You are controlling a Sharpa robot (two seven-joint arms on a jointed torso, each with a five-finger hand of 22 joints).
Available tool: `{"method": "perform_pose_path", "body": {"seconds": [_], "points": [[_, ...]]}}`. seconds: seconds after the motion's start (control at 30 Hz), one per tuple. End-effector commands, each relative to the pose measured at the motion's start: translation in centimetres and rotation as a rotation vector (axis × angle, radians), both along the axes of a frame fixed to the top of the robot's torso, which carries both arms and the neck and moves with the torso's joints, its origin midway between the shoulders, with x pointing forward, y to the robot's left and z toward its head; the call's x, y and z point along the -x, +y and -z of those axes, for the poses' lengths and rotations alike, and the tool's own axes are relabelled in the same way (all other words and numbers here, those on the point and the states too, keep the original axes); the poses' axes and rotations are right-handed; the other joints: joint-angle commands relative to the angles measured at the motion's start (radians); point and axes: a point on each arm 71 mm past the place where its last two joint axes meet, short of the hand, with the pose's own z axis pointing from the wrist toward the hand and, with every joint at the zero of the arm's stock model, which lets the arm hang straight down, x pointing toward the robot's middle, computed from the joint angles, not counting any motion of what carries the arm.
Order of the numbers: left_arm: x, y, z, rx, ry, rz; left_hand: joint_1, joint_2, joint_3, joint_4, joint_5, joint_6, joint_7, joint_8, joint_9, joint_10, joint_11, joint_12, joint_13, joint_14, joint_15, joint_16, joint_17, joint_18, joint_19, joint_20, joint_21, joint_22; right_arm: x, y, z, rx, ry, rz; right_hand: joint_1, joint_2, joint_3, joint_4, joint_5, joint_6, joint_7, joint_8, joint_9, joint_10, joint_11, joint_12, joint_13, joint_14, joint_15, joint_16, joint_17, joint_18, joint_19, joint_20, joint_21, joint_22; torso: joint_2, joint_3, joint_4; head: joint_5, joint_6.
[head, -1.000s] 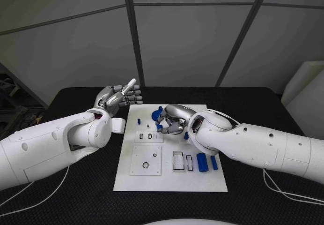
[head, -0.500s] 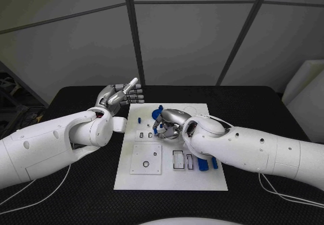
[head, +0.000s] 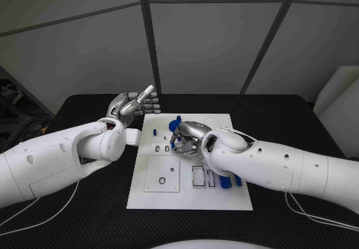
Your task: Assemble the parts on the task board
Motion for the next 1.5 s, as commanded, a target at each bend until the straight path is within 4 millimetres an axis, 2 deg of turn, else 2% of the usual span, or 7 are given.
{"method": "perform_pose_path", "body": {"seconds": [0.03, 0.77, 1.5], "points": [[0.04, -0.22, -0.2, 0.001, -0.011, 0.018, 0.006, 0.0, -0.001, -0.005, 0.001, 0.003, 0.005, -0.004, 0.0, 0.004, 0.005, -0.006, 0.001, 0.003, 0.003, -0.006, 0.001, -0.011, -0.001, 0.007, -0.006, -0.002, -0.04, 0.09, 0.03, 0.01, -0.007, -0.004, -0.011, -0.003, 0.005, 0.002, 0.002, -0.001, 0.003, 0.001, 0.002, -0.001, -0.003, -0.006, 0.052, 0.104, -0.008, 0.005, 0.263, -0.012, 0.006, 0.001, 0.004, 0.077, -0.001, 0.0001, 0.0001, 0.0, -0.001], [0.05, -0.24, -0.24, -0.002, -0.012, 0.021, 0.006, 0.0, -0.001, -0.005, 0.001, 0.003, 0.005, -0.004, 0.0, 0.004, 0.005, -0.006, 0.001, 0.003, 0.003, -0.006, 0.001, -0.011, -0.001, 0.007, -0.006, -0.002, -0.14, 0.39, 0.48, 0.023, 0.007, -0.011, -0.016, -0.006, 0.005, 0.003, 0.002, -0.006, 0.004, -0.002, 0.0, -0.002, -0.002, -0.007, 0.051, 0.104, -0.007, 0.005, 0.263, -0.012, 0.005, 0.001, 0.003, 0.076, 0.0, 0.0001, 0.0004, 0.0, -0.006], [0.03, -0.25, -0.24, -0.002, -0.012, 0.021, 0.006, 0.0, -0.001, -0.005, 0.001, 0.003, 0.005, -0.004, 0.0, 0.004, 0.005, -0.006, 0.001, 0.003, 0.003, -0.006, 0.001, -0.011, -0.001, 0.007, -0.006, -0.002, -0.07, 0.54, 0.9, 0.056, 0.042, -0.026, -0.037, -0.021, 0.001, 0.005, -0.007, -0.026, 0.012, -0.014, -0.005, -0.011, 0.004, -0.017, 0.043, 0.104, -0.001, 0.004, 0.262, -0.011, 0.0, 0.005, -0.001, 0.07, 0.0, 0.0006, -0.0001, 0.004, -0.009]]}}
